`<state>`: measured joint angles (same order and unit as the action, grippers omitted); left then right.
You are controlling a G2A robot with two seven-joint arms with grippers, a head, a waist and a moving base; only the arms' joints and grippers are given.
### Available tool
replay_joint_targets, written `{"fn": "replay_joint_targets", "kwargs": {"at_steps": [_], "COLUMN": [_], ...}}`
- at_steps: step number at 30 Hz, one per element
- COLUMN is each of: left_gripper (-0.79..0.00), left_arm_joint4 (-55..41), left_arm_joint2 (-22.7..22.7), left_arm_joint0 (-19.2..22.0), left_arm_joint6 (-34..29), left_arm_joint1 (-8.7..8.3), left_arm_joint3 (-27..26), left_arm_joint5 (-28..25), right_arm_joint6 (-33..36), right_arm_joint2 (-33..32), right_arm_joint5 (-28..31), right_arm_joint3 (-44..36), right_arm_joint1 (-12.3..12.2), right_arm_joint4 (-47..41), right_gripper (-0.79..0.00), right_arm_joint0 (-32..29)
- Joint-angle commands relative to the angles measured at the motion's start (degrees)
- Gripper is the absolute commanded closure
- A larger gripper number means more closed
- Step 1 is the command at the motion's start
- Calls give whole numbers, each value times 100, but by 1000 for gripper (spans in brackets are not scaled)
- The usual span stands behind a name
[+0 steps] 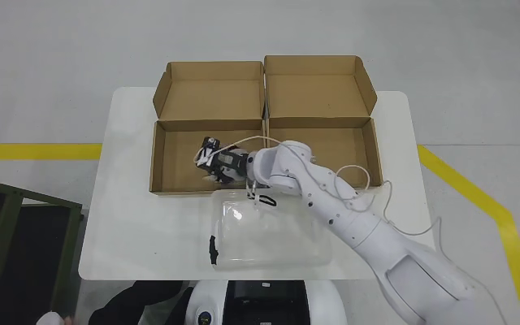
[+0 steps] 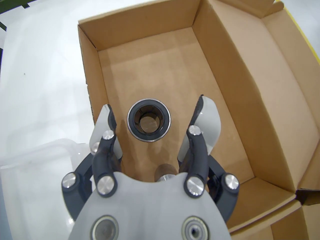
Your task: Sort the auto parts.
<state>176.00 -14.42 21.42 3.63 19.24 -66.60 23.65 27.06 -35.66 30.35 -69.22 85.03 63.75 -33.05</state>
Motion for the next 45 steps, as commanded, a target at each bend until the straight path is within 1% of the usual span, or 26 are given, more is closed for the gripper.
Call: {"fn": "replay_joint_targets", "kwargs": {"at_steps": [1,2,3,7,13,18,24,29,32,37,45], "left_gripper": [-785,-785,-785,-785,-785,-785,-785,-785,-785,-785,-785], "left_arm_joint4": [0,0,0,0,0,0,0,0,0,0,0], "left_arm_joint2": [0,0,0,0,0,0,0,0,0,0,0], "left_arm_joint0": [0,0,0,0,0,0,0,0,0,0,0], "left_arm_joint6": [0,0,0,0,0,0,0,0,0,0,0], "left_arm_joint1": [0,0,0,0,0,0,0,0,0,0,0], "left_arm_joint3": [0,0,0,0,0,0,0,0,0,0,0], "left_arm_joint5": [0,0,0,0,0,0,0,0,0,0,0], "right_arm_joint6": [35,58,77,158,231,85,-141,-480,-830,-1513,-2543], "right_arm_joint2": [-111,-171,-236,-543,-1154,-1773,-2552,-3281,-3725,-4379,-5227], "right_arm_joint5": [61,87,119,279,515,694,686,740,792,698,573], "right_arm_joint3": [-252,-380,-513,-1107,-2084,-2874,-3616,-3946,-4104,-4005,-3947], "right_arm_joint1": [-42,-66,-91,-215,-451,-655,-864,-1014,-1094,-1188,-1304], "right_arm_joint4": [8,16,5,-2,0,155,507,641,833,892,1095], "right_gripper": [-730,-767,-785,-785,-785,-785,-785,-785,-785,-785,-785], "right_arm_joint0": [-73,-117,-171,-439,-1064,-1700,-2495,-3101,-3415,-3977,-4768]}}
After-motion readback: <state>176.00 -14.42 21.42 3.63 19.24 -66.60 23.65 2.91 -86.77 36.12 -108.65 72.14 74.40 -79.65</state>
